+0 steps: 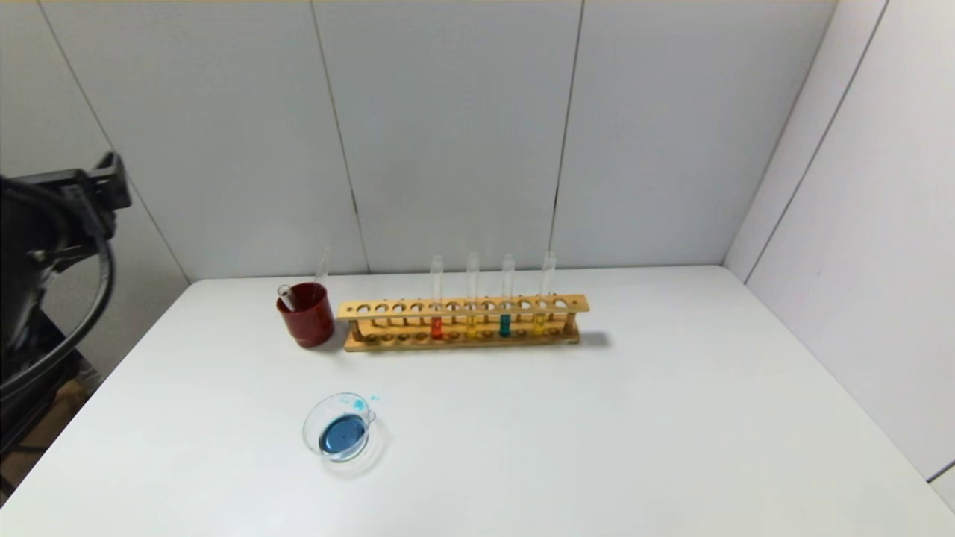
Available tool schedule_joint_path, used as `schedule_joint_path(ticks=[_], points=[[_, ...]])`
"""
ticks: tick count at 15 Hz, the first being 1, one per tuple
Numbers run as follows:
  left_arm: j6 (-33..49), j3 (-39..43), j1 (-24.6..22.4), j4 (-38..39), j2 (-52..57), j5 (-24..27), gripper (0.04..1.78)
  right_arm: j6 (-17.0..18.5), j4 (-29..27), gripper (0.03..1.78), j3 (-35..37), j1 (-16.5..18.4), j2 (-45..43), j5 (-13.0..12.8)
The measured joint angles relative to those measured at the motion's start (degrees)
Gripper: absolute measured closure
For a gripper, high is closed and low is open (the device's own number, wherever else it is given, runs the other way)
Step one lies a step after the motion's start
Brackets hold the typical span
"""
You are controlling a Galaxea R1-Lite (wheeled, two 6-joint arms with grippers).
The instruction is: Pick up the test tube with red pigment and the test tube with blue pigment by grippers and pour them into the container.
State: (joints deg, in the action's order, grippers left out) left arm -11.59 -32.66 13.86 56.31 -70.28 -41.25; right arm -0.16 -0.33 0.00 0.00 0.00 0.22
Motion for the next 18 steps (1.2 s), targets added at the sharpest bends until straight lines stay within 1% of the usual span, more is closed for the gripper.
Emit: schedule_joint_path(ticks=[2, 4, 6, 9, 10, 12, 14, 16, 17, 18], points=[[-1.5, 6.1, -0.7, -5.2, 11.3, 1.8, 0.07, 0.0, 0.0, 0.06, 0.0, 0.0, 0.0, 0.0], [-2.5, 9.4, -1.2, -11.1, 21.0, 3.2, 0.07, 0.0, 0.0, 0.06, 0.0, 0.0, 0.0, 0.0], [-3.0, 10.9, -2.5, -17.8, 30.5, 4.7, 0.07, 0.0, 0.0, 0.06, 0.0, 0.0, 0.0, 0.0], [-2.1, 9.5, -8.0, -29.4, 42.3, 8.1, 0.07, 0.0, 0.0, 0.06, 0.0, 0.0, 0.0, 0.0], [-0.7, 8.1, -9.6, -32.8, 45.0, 10.1, 0.07, 0.0, 0.0, 0.06, 0.0, 0.0, 0.0, 0.0], [2.6, 6.6, -10.2, -34.3, 47.7, 14.8, 0.07, 0.0, 0.0, 0.06, 0.0, 0.0, 0.0, 0.0], [1.4, 6.5, -10.4, -34.8, 50.6, 21.7, 0.07, 0.0, 0.0, 0.06, 0.0, 0.0, 0.0, 0.0], [-1.8, 7.5, -11.3, -36.4, 53.8, 30.6, 0.07, 0.0, 0.0, 0.06, 0.0, 0.0, 0.0, 0.0], [-2.0, 7.9, -12.2, -37.4, 55.5, 33.6, 0.07, 0.0, 0.0, 0.06, 0.0, 0.0, 0.0, 0.0], [-1.4, 8.5, -13.8, -38.2, 57.0, 35.3, 0.07, 0.0, 0.0, 0.06, 0.0, 0.0, 0.0, 0.0]])
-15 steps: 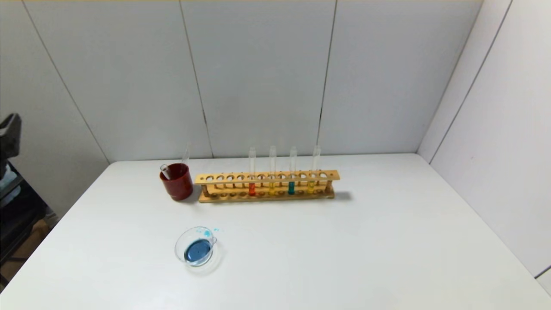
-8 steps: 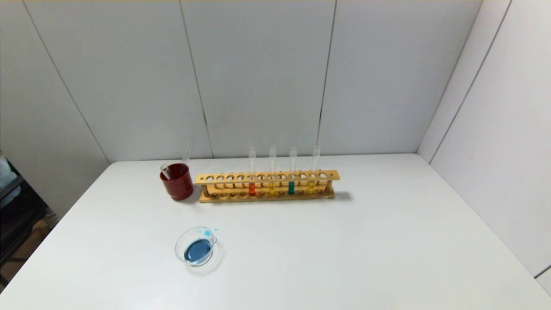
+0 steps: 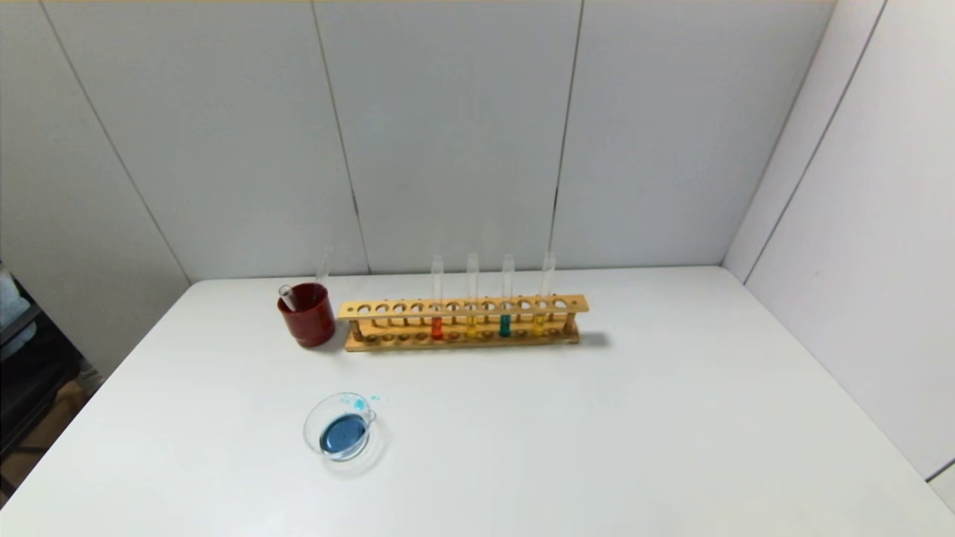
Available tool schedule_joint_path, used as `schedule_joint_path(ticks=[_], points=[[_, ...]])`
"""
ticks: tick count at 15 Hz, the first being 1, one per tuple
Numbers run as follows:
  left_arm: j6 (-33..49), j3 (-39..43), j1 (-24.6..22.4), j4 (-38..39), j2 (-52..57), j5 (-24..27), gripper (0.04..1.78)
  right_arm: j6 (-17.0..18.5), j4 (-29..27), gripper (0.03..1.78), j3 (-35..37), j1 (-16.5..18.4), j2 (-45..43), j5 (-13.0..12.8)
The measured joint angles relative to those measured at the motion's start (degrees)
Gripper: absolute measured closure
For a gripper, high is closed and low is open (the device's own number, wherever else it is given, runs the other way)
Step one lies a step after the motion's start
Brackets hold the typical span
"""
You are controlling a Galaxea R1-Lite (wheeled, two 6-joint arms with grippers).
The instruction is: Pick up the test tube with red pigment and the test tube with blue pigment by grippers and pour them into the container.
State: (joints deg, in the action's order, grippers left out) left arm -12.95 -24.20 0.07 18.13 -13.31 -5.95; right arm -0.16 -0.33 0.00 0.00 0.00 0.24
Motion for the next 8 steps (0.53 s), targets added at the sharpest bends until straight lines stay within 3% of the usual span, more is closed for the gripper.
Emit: schedule_joint_path(ticks=[5, 8], points=[[1.2, 6.0, -0.8, 6.2, 7.1, 3.6, 0.07, 0.0, 0.0, 0.06, 0.0, 0.0, 0.0, 0.0], [1.0, 12.3, -0.2, 11.9, 11.5, 11.4, 0.07, 0.0, 0.0, 0.06, 0.0, 0.0, 0.0, 0.0]])
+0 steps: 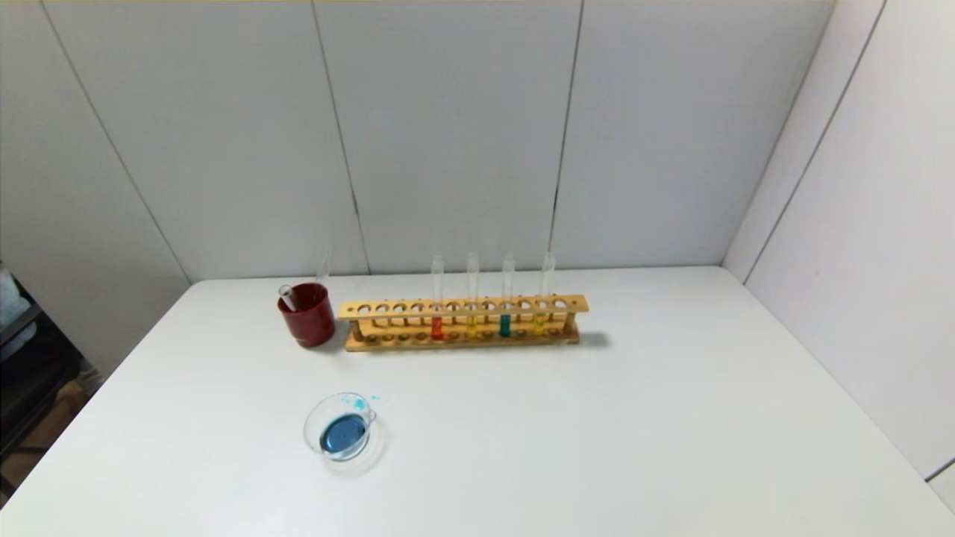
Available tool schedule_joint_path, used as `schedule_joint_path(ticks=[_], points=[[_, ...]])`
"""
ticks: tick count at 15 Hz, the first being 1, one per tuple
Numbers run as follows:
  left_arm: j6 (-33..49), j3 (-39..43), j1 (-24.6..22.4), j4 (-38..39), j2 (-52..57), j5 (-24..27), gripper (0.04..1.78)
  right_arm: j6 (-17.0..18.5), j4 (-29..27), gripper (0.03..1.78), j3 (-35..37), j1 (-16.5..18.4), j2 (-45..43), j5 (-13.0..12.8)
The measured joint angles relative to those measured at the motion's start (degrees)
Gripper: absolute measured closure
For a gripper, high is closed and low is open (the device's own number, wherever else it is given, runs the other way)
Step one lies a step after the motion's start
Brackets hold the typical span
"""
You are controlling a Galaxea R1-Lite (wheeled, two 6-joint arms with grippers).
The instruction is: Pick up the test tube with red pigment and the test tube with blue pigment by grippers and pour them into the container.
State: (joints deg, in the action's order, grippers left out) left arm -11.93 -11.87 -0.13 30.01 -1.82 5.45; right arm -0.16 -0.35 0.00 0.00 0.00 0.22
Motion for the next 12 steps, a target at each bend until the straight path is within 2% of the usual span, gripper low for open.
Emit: schedule_joint_path(ticks=[2, 4, 6, 9, 11, 12], points=[[1.7, 7.3, 0.1, 7.9, 1.2, 4.5, 0.07, 0.0, 0.0, 0.06, 0.0, 0.0, 0.0, 0.0], [2.6, 10.7, 0.0, 7.7, 1.7, 4.9, 0.07, 0.0, 0.0, 0.06, 0.0, 0.0, 0.0, 0.0], [2.7, 11.6, 0.0, -1.7, 1.8, 1.8, 0.07, 0.0, 0.0, 0.06, 0.0, 0.0, 0.0, 0.0], [2.7, 11.8, 0.0, -17.9, 1.9, -5.6, 0.07, 0.0, 0.0, 0.06, 0.0, 0.0, 0.0, 0.0], [2.9, 11.8, 0.0, -25.4, 1.9, -5.4, 0.07, 0.0, 0.0, 0.06, 0.0, 0.0, 0.0, 0.0], [2.8, 11.8, 0.0, -28.8, 1.9, -3.6, 0.07, 0.0, 0.0, 0.06, 0.0, 0.0, 0.0, 0.0]])
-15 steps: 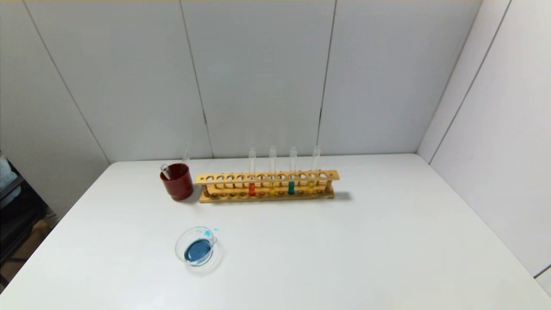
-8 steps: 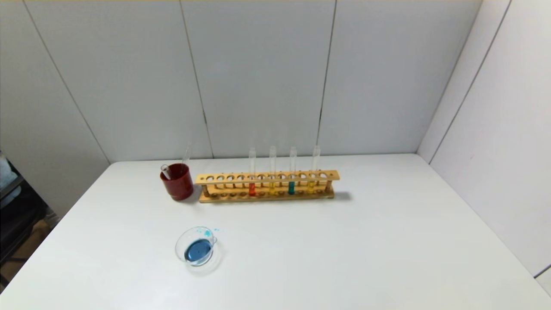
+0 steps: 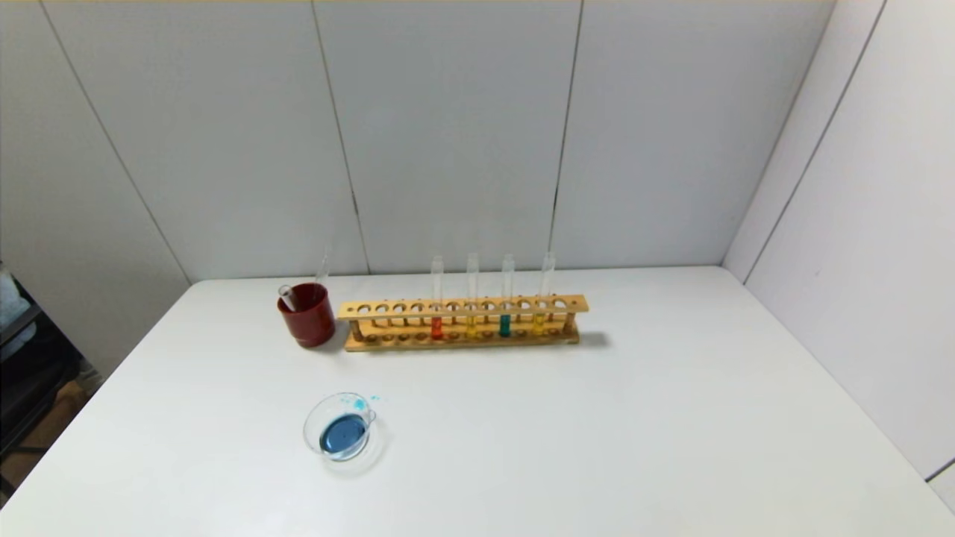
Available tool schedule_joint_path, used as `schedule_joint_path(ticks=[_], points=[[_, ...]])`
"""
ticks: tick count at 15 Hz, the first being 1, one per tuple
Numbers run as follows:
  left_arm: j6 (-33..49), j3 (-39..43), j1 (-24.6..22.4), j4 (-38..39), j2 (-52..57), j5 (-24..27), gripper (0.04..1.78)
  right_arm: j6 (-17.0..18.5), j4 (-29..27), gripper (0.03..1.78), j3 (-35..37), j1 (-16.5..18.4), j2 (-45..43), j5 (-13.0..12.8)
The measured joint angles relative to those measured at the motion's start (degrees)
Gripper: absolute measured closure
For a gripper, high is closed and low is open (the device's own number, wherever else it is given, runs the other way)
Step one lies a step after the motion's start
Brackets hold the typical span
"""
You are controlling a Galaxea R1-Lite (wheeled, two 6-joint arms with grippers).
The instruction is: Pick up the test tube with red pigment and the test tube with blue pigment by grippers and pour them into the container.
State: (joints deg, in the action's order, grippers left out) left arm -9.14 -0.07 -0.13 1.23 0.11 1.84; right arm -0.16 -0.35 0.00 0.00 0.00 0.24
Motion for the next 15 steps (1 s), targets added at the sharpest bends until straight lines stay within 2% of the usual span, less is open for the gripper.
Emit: schedule_joint_path(ticks=[1, 7, 12, 15], points=[[0.1, 0.0, 0.1, -1.9, 0.0, 1.2, 0.07, 0.0, 0.0, 0.06, 0.0, -0.2, 0.1, 0.0], [1.4, 0.0, 0.1, -2.1, 0.0, 1.4, 0.07, 0.0, 0.0, 0.06, 0.0, 0.0, 0.1, 0.0], [7.1, 0.1, 0.2, -2.1, 0.0, -0.7, 0.07, 0.0, 0.0, 0.06, 0.0, 0.0, 0.1, 0.0], [7.5, 0.1, 0.1, -2.1, 0.0, -1.0, 0.07, -0.1, 0.1, 0.06, 0.0, 0.0, 0.1, 0.0]])
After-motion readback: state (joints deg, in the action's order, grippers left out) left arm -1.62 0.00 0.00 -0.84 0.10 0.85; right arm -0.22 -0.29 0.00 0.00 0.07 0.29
